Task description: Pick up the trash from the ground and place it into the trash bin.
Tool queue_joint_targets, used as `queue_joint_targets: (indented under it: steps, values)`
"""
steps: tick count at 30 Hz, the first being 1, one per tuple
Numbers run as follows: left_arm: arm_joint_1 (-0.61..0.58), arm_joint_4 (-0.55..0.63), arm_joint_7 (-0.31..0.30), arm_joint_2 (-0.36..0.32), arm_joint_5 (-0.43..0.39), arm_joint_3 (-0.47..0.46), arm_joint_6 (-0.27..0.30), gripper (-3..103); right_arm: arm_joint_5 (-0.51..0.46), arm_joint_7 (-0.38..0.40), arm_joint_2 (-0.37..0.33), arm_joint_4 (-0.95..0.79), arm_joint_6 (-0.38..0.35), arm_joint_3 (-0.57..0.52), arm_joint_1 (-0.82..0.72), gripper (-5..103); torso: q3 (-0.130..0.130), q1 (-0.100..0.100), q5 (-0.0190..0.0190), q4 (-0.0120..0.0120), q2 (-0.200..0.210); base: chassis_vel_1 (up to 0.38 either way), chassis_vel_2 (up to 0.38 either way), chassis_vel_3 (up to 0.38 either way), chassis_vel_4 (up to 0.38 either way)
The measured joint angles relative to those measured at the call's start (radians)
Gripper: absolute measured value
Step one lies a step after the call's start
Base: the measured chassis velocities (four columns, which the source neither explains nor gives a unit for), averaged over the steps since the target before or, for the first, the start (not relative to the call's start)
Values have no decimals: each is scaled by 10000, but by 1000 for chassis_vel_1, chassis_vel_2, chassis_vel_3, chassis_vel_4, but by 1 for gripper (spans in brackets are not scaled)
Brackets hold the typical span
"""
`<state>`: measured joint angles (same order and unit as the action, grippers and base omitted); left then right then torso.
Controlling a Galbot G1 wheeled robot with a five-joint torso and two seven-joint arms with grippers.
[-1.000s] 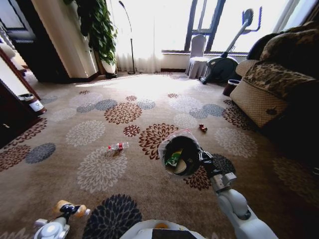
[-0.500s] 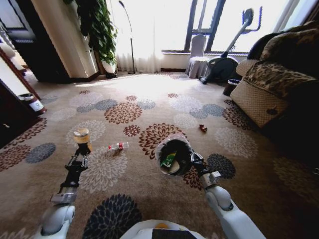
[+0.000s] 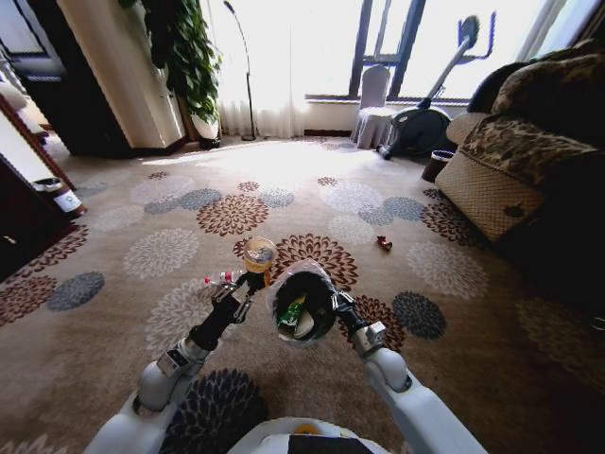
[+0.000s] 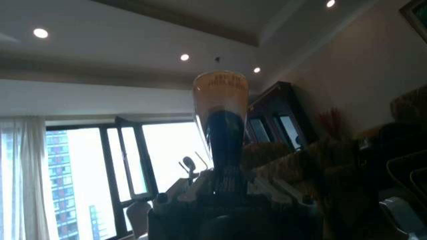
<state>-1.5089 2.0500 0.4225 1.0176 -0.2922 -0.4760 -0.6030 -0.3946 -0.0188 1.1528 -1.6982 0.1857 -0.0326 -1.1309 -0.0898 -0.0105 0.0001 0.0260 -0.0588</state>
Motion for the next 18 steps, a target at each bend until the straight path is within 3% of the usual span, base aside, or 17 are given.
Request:
queue_joint_targets:
  steps: [6,7,12,14,17,18]
  values:
    - [614,-719,82,-232,350,761,25,22,-4,5,121,128,-50,337,354,0,0,1,-1,-3,0,0,0,0,0]
    - [864,-1056,67,-202,734,914,78,22,-23,3,127,131,-51,403,402,0,0,1,-2,-2,0,0,0,0,0]
    - [1712,-2349,-452,27,1342,1774,486,19,-157,6,22,75,-42,569,441,0,-1,1,-3,-3,0,0,0,0,0]
    - [1882,-2573,-479,111,1295,1946,546,22,-173,5,0,53,-40,586,441,0,-1,0,-3,-4,0,0,0,0,0]
    - [2248,-2858,-477,434,1322,2122,645,38,-219,6,-47,32,-36,593,439,0,0,1,-2,-5,0,0,0,0,0]
    - [2277,-2876,-447,462,1381,2108,638,38,-219,6,-59,40,-29,589,432,0,0,1,1,-5,-1,0,0,0,0]
